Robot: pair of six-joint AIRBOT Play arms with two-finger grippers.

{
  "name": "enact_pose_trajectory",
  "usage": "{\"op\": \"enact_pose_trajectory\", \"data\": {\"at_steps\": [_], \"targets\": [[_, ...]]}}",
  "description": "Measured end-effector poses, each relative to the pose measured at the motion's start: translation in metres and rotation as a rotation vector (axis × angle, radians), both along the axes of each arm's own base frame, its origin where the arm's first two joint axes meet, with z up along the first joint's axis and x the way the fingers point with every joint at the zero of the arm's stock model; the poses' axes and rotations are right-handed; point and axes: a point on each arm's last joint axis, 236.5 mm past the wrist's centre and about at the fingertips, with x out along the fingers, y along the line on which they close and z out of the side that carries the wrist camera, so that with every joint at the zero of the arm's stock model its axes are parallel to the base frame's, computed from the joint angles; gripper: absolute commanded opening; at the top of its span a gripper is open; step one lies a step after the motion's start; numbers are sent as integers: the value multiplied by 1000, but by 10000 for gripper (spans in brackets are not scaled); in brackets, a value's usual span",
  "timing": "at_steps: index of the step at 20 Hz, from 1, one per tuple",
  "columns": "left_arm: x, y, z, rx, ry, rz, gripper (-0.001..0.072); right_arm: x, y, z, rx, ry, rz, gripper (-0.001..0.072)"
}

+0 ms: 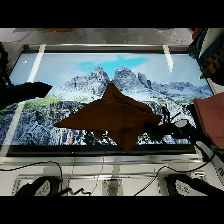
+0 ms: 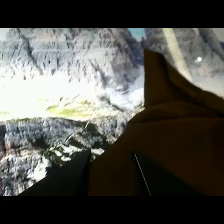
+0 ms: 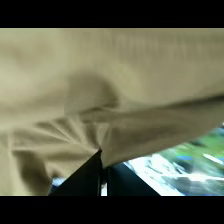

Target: Fold the clothes and pants, and hang the long-sleeved shirts on hangers.

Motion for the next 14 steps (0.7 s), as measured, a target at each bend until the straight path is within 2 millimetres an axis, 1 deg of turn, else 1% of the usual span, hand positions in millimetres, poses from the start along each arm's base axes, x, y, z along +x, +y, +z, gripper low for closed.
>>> {"op": "enact_pose_trajectory", "data": {"at_steps": [2,3,4,6,9,11,12,14], "targets": [[-6,14,-31,55,113,18,295,-3,-5,19,-45,-41,78,12],[-9,21,-45,83,165,25,295,-9,-9,28,-76,-47,120,12],[-15,28,-60,106,220,31,295,-8,-14,40,-110,-75,143,13],[-24,41,-82,129,303,52,295,-9,-25,64,-179,-126,176,13],[-44,56,-115,129,413,81,296,1,-38,108,-252,-249,164,13],[-60,61,-140,106,487,103,296,7,-43,133,-283,-323,145,13],[-70,62,-153,90,527,109,297,9,-45,142,-293,-352,137,13],[-89,55,-176,39,594,107,297,11,-48,152,-307,-380,128,13]]}}
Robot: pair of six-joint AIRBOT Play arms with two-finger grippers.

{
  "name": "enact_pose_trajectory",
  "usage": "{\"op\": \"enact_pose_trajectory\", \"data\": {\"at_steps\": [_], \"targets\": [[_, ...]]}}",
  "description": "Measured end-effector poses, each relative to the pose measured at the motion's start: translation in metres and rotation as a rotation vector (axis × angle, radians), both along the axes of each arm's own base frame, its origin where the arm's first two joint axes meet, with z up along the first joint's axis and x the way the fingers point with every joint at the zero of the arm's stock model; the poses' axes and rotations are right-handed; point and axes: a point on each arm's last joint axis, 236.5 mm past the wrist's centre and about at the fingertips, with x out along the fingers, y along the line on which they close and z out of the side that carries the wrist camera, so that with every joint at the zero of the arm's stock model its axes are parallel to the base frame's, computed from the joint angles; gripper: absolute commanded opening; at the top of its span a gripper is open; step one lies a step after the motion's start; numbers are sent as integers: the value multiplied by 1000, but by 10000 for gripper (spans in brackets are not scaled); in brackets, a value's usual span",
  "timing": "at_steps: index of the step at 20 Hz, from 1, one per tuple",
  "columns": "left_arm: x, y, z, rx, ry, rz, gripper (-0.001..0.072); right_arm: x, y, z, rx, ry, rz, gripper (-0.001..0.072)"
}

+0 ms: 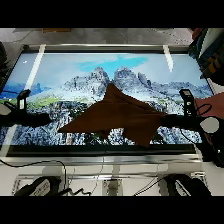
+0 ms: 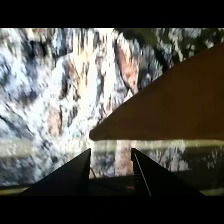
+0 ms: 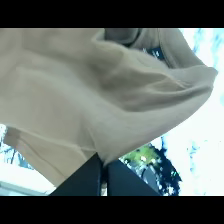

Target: Fold the clothes and pants, and hang the long-sleeved shirts on hangers.

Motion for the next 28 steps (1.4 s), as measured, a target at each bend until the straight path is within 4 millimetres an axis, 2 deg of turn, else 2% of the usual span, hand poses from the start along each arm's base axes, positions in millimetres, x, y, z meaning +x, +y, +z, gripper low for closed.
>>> {"op": "enact_pose_trajectory", "data": {"at_steps": [3,6,9,12,15,17,18,24,28], "targets": [[-21,-28,-23,-135,57,15,298,3,-2,7,-6,-24,-7,13],[-32,-59,-32,-281,72,32,298,5,-3,10,-8,-38,-12,13],[-34,-68,-38,-329,64,59,298,6,-3,12,-9,-44,-15,13],[-32,-67,-41,-340,50,85,299,6,-4,12,-11,-48,-16,13],[-25,-53,-45,-318,27,145,305,6,-4,13,-11,-49,-17,13],[-22,-40,-46,-320,31,230,581,7,-4,13,-11,-49,-17,13],[-21,-36,-47,-327,41,272,637,7,-4,13,-11,-50,-17,14],[-18,-22,-55,-365,105,472,631,8,-4,13,-11,-54,-18,14],[-15,-27,-67,-393,153,524,630,8,-4,14,-11,-58,-20,14]]}}
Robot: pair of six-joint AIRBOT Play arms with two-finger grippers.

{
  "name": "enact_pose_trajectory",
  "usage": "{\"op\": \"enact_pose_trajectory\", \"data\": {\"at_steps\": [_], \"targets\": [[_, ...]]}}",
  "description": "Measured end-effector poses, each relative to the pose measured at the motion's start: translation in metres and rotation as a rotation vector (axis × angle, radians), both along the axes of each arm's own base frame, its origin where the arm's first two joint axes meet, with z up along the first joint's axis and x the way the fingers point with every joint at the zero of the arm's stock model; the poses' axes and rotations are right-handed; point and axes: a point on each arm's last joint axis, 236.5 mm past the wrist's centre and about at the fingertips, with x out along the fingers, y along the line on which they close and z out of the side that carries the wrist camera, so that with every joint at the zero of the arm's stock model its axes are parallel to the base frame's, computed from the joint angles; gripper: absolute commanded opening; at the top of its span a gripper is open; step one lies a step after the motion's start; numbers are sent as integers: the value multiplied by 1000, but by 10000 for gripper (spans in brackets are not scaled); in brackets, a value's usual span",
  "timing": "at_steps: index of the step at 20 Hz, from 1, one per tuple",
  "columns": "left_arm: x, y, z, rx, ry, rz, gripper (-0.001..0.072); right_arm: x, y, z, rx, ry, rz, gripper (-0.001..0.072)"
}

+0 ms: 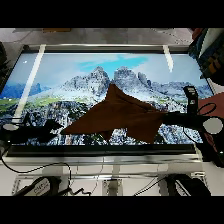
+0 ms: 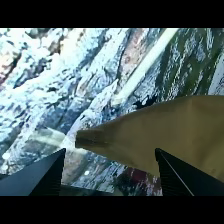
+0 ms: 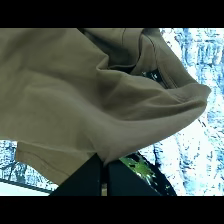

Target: Fold the clothes and pants, and hang the long-sleeved shirts on hangers.

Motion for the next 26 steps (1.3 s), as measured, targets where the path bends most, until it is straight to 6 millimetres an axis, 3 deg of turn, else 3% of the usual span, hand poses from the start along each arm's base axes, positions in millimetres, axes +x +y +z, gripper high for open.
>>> {"op": "enact_pose_trajectory", "data": {"at_steps": [2,3,5,7,10,12,13,21,24,26], "targets": [[0,-5,-7,12,-2,-49,618,0,0,0,0,-1,0,13],[-1,-9,-10,12,-5,-75,549,0,0,0,0,-1,-1,13],[-1,-13,-14,19,-9,-107,519,0,0,0,0,-2,-1,14],[2,-12,-18,36,-18,-116,356,1,0,0,0,-2,-1,13],[4,-10,-21,57,-28,-123,332,1,0,0,0,-4,-1,14],[8,-5,-23,79,-40,-114,66,1,0,1,0,-7,-3,13],[10,-1,-25,98,-46,-110,14,2,-1,2,0,-12,-4,13],[31,14,-20,156,-112,-70,14,11,-2,8,5,-54,-20,12],[64,17,13,154,-220,-69,13,32,-7,30,16,-159,-65,12],[100,25,57,173,-344,-64,13,53,-13,66,33,-287,-116,11]]}}
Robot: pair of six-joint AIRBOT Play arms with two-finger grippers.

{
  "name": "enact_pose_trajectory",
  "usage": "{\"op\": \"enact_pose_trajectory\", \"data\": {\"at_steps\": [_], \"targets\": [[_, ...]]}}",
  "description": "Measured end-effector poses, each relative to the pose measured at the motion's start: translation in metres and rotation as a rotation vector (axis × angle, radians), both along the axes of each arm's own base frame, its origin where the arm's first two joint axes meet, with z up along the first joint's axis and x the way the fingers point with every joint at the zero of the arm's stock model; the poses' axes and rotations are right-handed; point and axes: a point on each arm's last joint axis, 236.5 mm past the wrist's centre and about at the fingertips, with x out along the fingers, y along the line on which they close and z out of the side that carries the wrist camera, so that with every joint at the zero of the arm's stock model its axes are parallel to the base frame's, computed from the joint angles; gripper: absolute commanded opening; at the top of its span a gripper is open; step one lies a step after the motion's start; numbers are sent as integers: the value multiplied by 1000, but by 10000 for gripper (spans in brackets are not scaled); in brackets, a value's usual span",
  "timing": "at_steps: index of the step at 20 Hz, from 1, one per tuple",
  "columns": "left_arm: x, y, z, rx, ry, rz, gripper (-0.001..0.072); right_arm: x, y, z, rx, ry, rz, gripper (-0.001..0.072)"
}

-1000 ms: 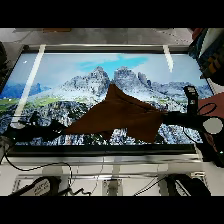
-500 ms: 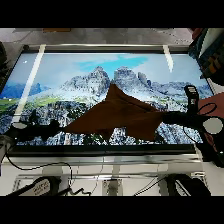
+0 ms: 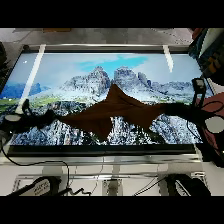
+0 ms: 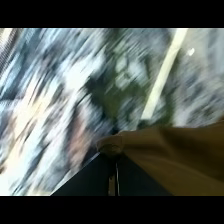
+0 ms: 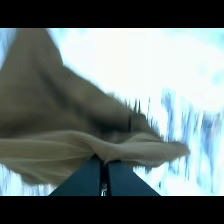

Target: Fold the clothes and pants, and hang the long-sleeved shirts on hangers.

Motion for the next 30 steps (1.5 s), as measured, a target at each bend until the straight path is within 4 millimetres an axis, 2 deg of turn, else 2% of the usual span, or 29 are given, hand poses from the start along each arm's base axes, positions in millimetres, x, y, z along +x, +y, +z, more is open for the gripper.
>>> {"op": "enact_pose_trajectory", "data": {"at_steps": [1,2,4,5,7,9,11,14,16,18,20,21,23,25,27,28,30], "targets": [[19,5,28,16,-72,-1,13,10,-3,22,10,-67,-23,11],[38,11,65,42,-161,-5,13,18,-6,48,21,-142,-44,12],[67,20,147,112,-348,-20,13,29,-9,104,43,-280,-69,12],[76,23,195,162,-455,-33,14,30,-10,135,53,-351,-76,12],[78,24,289,273,-660,-57,14,28,-11,191,69,-474,-83,12],[60,19,377,397,-855,-65,14,16,-10,250,89,-597,-81,13],[29,14,450,529,-1032,-48,14,-2,-6,296,98,-682,-68,13],[-33,2,531,736,-1236,-12,14,-37,3,344,104,-755,-28,13],[-70,-5,561,850,-1315,10,14,-65,12,364,105,-776,10,13],[-102,-12,582,946,-1367,29,13,-94,20,380,103,-797,44,13],[-124,-14,593,1025,-1389,44,14,-119,23,395,97,-838,57,12],[-130,-15,595,1053,-1388,44,14,-128,23,403,94,-863,57,13],[-127,-15,587,1081,-1353,14,13,-129,21,405,81,-867,51,13],[-104,-13,559,1059,-1263,-62,13,-111,22,391,76,-808,58,13],[-65,-8,510,980,-1122,-164,13,-70,24,357,67,-675,70,13],[-42,-5,476,926,-1030,-225,14,-47,25,334,64,-595,77,13],[4,2,401,807,-847,-336,14,5,25,276,63,-407,89,13]]}}
